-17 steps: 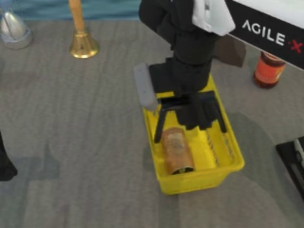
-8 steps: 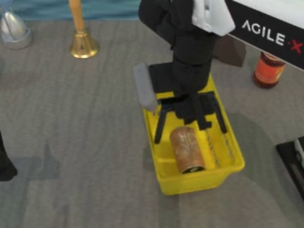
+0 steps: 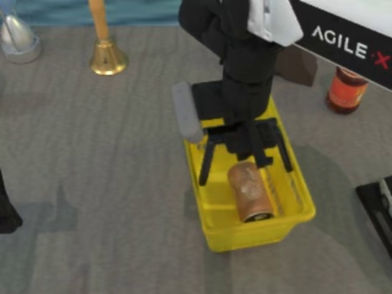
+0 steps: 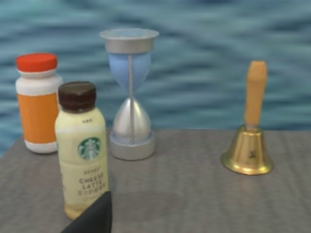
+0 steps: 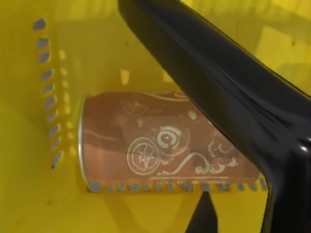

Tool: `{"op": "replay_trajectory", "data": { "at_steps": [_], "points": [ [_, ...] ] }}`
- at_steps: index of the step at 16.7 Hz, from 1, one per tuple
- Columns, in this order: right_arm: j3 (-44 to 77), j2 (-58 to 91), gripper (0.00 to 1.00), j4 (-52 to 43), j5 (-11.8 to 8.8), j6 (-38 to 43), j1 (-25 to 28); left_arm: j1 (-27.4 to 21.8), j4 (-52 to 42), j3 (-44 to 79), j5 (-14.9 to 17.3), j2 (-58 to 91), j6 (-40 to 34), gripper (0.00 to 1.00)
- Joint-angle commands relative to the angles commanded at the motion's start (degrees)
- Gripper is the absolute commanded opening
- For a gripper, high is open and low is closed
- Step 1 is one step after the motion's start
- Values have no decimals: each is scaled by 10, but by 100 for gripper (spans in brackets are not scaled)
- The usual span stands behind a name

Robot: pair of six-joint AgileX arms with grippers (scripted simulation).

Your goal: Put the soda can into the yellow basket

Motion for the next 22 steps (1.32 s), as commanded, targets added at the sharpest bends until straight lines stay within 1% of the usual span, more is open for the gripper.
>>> {"op": "replay_trajectory", "data": {
  "at_steps": [22],
  "points": [
    [11,1,0,-10,0,-3,-1,0,0,0,0,0,0,100]
  ]
}}
